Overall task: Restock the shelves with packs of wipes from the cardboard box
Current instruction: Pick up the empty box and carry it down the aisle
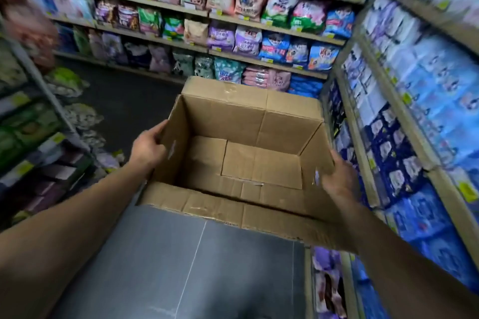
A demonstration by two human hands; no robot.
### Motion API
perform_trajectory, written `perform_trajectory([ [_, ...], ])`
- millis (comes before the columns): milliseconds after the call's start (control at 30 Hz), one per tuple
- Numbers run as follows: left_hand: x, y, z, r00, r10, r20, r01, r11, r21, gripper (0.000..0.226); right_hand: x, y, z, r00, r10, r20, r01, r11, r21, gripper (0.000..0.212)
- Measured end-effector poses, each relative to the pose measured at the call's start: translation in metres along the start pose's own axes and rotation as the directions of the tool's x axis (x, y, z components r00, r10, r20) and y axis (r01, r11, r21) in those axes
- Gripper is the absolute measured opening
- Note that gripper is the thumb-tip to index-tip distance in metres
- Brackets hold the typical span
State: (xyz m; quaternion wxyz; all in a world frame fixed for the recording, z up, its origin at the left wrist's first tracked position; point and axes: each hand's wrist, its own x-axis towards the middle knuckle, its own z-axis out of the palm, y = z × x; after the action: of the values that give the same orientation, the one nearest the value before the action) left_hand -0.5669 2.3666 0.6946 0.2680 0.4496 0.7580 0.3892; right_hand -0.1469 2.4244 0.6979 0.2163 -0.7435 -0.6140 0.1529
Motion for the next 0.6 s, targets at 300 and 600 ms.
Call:
perform_trajectory([
  [300,0.218,0.089,0.133,0.999,0.05,0.022,-0.051,0.998,0.044,0.064,0.257,0.02,0.033,0.999,-0.031,0.011,0.031,0.998,0.046,0.079],
  [600,0.417,0.143,0.224,1.0,-0.021,0.001,0.021,0.999,0.033,0.064,0.488,-0.011,0.055,0.998,-0.024,0.066,0.023,0.999,0.024,0.077],
])
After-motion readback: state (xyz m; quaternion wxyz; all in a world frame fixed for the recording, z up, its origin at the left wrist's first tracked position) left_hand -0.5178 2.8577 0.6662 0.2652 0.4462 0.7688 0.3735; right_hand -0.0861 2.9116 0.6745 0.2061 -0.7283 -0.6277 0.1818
